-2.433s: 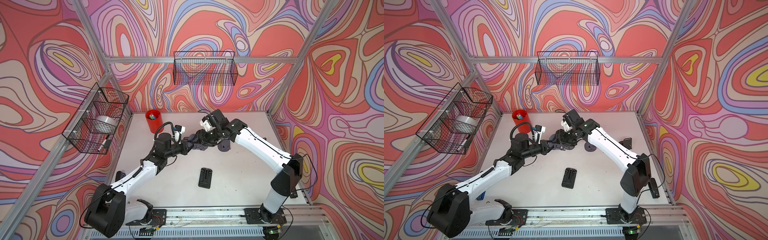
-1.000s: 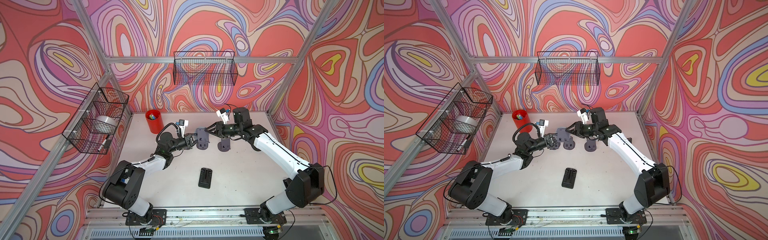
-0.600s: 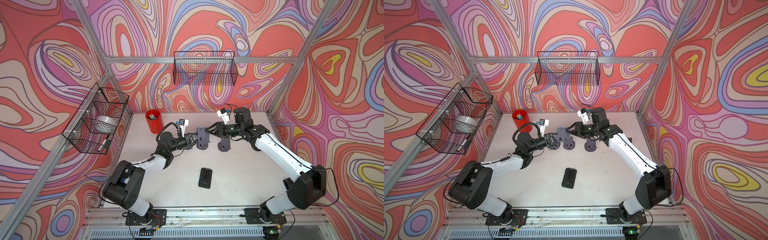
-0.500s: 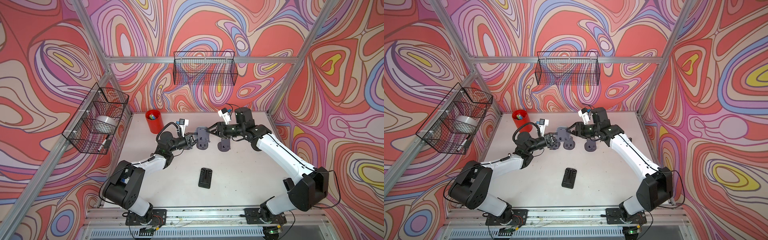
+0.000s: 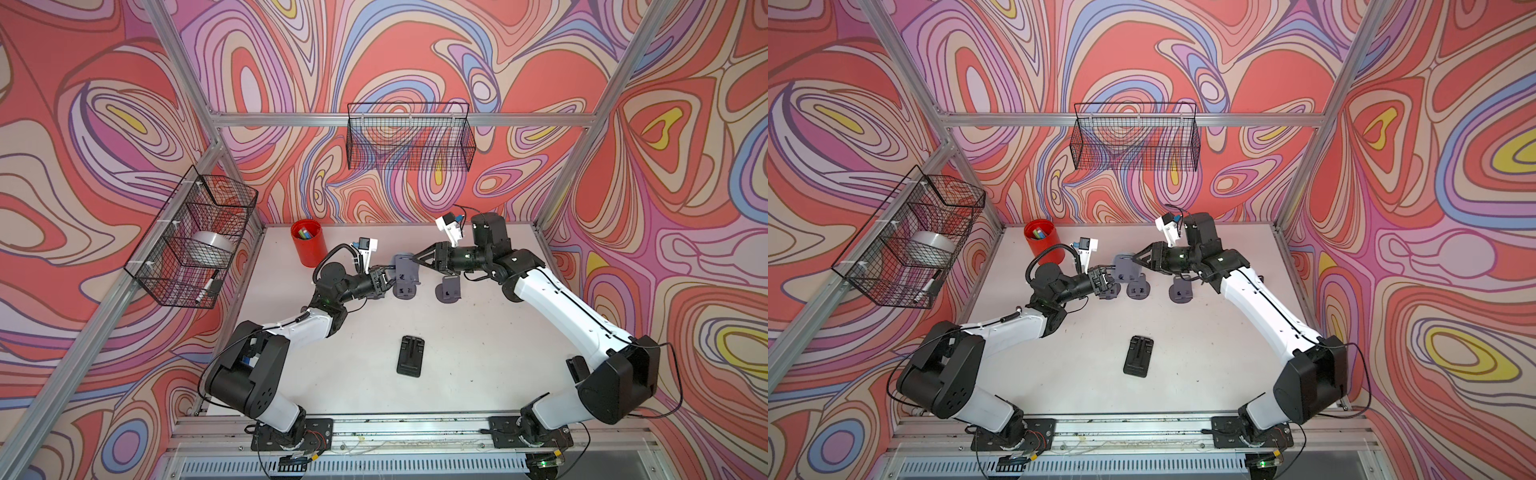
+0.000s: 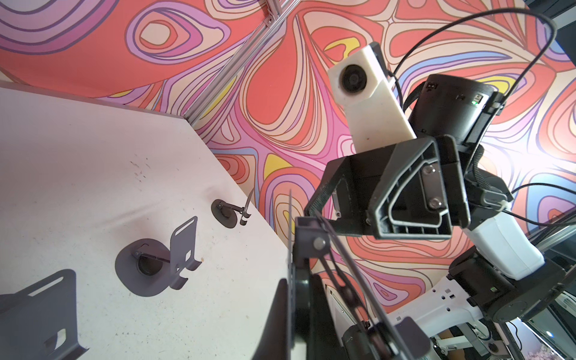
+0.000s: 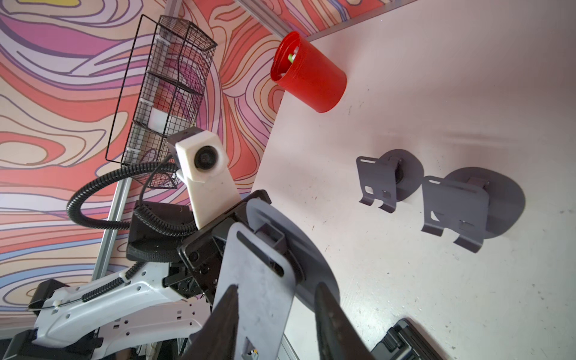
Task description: Open the phone stand
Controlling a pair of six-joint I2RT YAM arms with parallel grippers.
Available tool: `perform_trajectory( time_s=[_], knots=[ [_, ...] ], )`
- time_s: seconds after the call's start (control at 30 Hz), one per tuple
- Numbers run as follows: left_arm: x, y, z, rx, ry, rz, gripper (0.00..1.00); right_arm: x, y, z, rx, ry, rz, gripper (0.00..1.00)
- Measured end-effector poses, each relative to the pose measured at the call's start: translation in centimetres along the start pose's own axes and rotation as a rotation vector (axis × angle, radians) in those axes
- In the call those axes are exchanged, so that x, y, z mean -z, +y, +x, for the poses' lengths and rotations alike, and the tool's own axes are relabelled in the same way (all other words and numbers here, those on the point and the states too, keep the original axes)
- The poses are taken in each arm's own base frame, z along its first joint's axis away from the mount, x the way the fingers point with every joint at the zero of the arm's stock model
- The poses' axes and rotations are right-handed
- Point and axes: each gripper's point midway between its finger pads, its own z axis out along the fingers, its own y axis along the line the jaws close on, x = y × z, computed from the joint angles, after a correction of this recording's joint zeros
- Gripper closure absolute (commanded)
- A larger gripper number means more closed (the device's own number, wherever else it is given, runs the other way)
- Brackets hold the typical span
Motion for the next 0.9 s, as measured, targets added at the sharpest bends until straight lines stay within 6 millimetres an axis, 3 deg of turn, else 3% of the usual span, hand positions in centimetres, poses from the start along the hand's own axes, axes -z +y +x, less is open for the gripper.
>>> perform_trajectory(
  time_s=[0.9],
  knots=[
    [-1.0,-1.1,-1.3,0.035,0.009,0.032,1.00,-1.2,1.4,-1.2,0.099,-0.028,-0.202,0.77]
  ],
)
